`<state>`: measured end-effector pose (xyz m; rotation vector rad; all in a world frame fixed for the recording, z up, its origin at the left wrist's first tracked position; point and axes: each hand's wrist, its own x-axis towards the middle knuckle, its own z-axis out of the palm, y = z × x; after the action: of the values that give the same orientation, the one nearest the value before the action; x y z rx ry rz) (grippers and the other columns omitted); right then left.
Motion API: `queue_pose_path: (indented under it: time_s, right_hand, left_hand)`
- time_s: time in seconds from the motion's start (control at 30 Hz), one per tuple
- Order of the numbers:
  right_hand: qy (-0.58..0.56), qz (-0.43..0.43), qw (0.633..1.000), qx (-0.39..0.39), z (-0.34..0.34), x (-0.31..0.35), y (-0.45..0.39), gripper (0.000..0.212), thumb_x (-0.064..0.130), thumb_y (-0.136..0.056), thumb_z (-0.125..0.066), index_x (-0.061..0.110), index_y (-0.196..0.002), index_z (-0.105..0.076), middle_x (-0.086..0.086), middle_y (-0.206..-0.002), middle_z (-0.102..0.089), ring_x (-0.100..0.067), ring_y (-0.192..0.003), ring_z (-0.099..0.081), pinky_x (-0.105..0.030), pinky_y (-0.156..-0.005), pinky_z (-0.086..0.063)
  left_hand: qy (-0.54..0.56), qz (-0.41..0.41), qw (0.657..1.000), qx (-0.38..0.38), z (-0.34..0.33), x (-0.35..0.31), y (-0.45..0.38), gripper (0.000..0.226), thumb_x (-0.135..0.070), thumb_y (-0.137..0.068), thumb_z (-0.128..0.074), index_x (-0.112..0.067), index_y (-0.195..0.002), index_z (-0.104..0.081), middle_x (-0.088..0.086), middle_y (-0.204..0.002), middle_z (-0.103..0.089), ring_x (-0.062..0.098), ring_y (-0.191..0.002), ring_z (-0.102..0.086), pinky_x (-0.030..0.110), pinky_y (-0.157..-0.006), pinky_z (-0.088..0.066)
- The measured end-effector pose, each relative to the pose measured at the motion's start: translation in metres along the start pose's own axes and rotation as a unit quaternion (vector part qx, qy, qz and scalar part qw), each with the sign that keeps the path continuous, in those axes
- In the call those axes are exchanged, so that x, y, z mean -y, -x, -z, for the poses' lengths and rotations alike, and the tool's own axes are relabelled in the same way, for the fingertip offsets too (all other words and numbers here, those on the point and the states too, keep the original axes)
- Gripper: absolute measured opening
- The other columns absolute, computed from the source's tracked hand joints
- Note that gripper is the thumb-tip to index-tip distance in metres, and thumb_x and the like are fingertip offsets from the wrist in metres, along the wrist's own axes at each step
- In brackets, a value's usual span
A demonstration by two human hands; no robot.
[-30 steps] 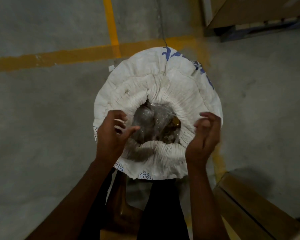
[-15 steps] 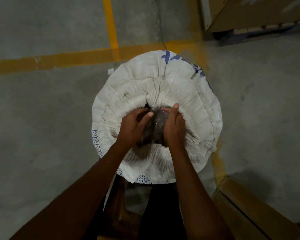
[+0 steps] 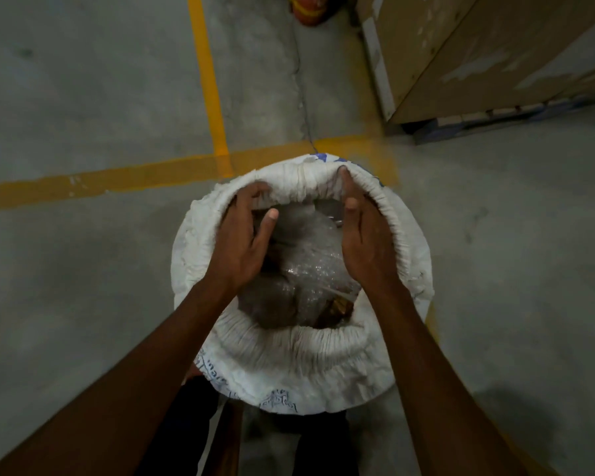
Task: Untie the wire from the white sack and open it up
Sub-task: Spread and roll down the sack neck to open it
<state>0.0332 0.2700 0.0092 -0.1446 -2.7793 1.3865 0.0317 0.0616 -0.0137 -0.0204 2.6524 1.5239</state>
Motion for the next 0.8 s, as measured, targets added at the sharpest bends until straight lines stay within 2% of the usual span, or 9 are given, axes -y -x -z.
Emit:
queue_pose_path:
  time_s: [0.1, 0.2, 0.3, 0.33, 0.4, 0.5, 0.6, 0.7, 0.8]
  right_hand:
    - [0.034, 0.025, 0.999, 0.015, 0.013, -0.004, -0.02, 0.047, 0.039, -0.111, -0.03, 0.017, -0.142, -0.058, 0.001, -0.148, -0.056, -0.011, -0.141, -0.047, -0.042, -0.12, -0.037]
    - [0.057, 0.051, 0.997, 0.022, 0.028, 0.0, -0.035, 0.041, 0.031, -0.11, -0.035, 0.013, -0.135, -0.062, -0.004, -0.137, -0.064, -0.009, -0.13, -0.052, -0.04, -0.117, -0.041]
    - [0.126, 0.076, 0.987, 0.065, 0.037, 0.003, -0.047, 0.044, 0.034, -0.111, -0.031, 0.018, -0.146, -0.053, -0.002, -0.147, -0.058, -0.007, -0.138, -0.046, -0.025, -0.12, -0.03]
    - [0.15, 0.073, 0.983, 0.078, 0.037, 0.002, -0.049, 0.047, 0.037, -0.111, -0.029, 0.022, -0.151, -0.047, -0.001, -0.152, -0.053, -0.01, -0.142, -0.043, -0.024, -0.121, -0.028]
    - [0.183, 0.062, 0.977, 0.091, 0.035, 0.0, -0.052, 0.051, 0.043, -0.11, -0.026, 0.026, -0.157, -0.037, -0.003, -0.158, -0.047, -0.016, -0.147, -0.038, -0.028, -0.122, -0.027]
    - [0.19, 0.063, 0.976, 0.091, 0.029, -0.006, -0.054, 0.053, 0.044, -0.11, -0.025, 0.027, -0.159, -0.031, -0.003, -0.163, -0.039, -0.017, -0.152, -0.031, -0.038, -0.126, -0.027]
    - [0.171, 0.063, 0.98, 0.085, 0.03, -0.009, -0.057, 0.053, 0.045, -0.109, -0.026, 0.026, -0.158, -0.032, -0.003, -0.164, -0.037, -0.017, -0.154, -0.028, -0.043, -0.125, -0.027]
    - [0.126, 0.055, 0.985, 0.105, 0.035, -0.005, -0.059, 0.056, 0.047, -0.107, -0.03, 0.022, -0.157, -0.035, -0.002, -0.163, -0.037, -0.013, -0.153, -0.028, -0.037, -0.126, -0.024]
    - [0.086, 0.039, 0.987, 0.131, 0.042, 0.0, -0.061, 0.055, 0.046, -0.107, -0.04, 0.024, -0.157, -0.037, 0.007, -0.16, -0.039, -0.001, -0.146, -0.03, -0.018, -0.12, -0.021]
  left_hand:
    - [-0.072, -0.054, 0.995, 0.033, 0.015, -0.001, -0.013, 0.034, -0.037, -0.105, -0.052, -0.021, -0.136, -0.055, 0.0, -0.138, -0.06, 0.016, -0.129, -0.053, 0.041, -0.111, -0.045]
    - [-0.143, -0.075, 0.985, 0.058, 0.025, -0.001, -0.023, 0.05, -0.039, -0.104, -0.054, -0.023, -0.151, -0.045, 0.005, -0.154, -0.049, 0.02, -0.144, -0.042, 0.028, -0.12, -0.03]
    - [-0.188, -0.053, 0.98, 0.031, 0.027, -0.005, -0.028, 0.066, -0.046, -0.104, -0.051, -0.026, -0.162, -0.029, 0.011, -0.165, -0.035, 0.025, -0.153, -0.028, 0.035, -0.124, -0.023]
    - [-0.192, -0.04, 0.98, 0.021, 0.027, -0.007, -0.03, 0.069, -0.049, -0.103, -0.05, -0.027, -0.163, -0.025, 0.013, -0.166, -0.032, 0.026, -0.154, -0.026, 0.038, -0.125, -0.023]
    - [-0.195, -0.027, 0.98, 0.006, 0.024, -0.011, -0.034, 0.073, -0.055, -0.102, -0.049, -0.029, -0.164, -0.019, 0.013, -0.167, -0.03, 0.028, -0.155, -0.026, 0.043, -0.126, -0.025]
    - [-0.165, -0.031, 0.986, 0.019, 0.017, -0.015, -0.039, 0.078, -0.055, -0.102, -0.05, -0.029, -0.165, -0.011, 0.009, -0.169, -0.027, 0.024, -0.156, -0.026, 0.041, -0.126, -0.026]
    - [-0.142, -0.052, 0.988, 0.044, 0.014, -0.013, -0.042, 0.079, -0.052, -0.101, -0.055, -0.025, -0.164, -0.016, 0.007, -0.169, -0.029, 0.022, -0.155, -0.027, 0.042, -0.125, -0.028]
    - [-0.144, -0.069, 0.985, 0.067, 0.021, -0.01, -0.048, 0.071, -0.052, -0.1, -0.056, -0.026, -0.16, -0.028, 0.006, -0.163, -0.039, 0.022, -0.15, -0.036, 0.043, -0.122, -0.034]
    - [-0.157, -0.068, 0.982, 0.079, 0.031, -0.01, -0.053, 0.069, -0.057, -0.097, -0.055, -0.029, -0.157, -0.034, 0.005, -0.16, -0.044, 0.022, -0.148, -0.04, 0.039, -0.121, -0.034]
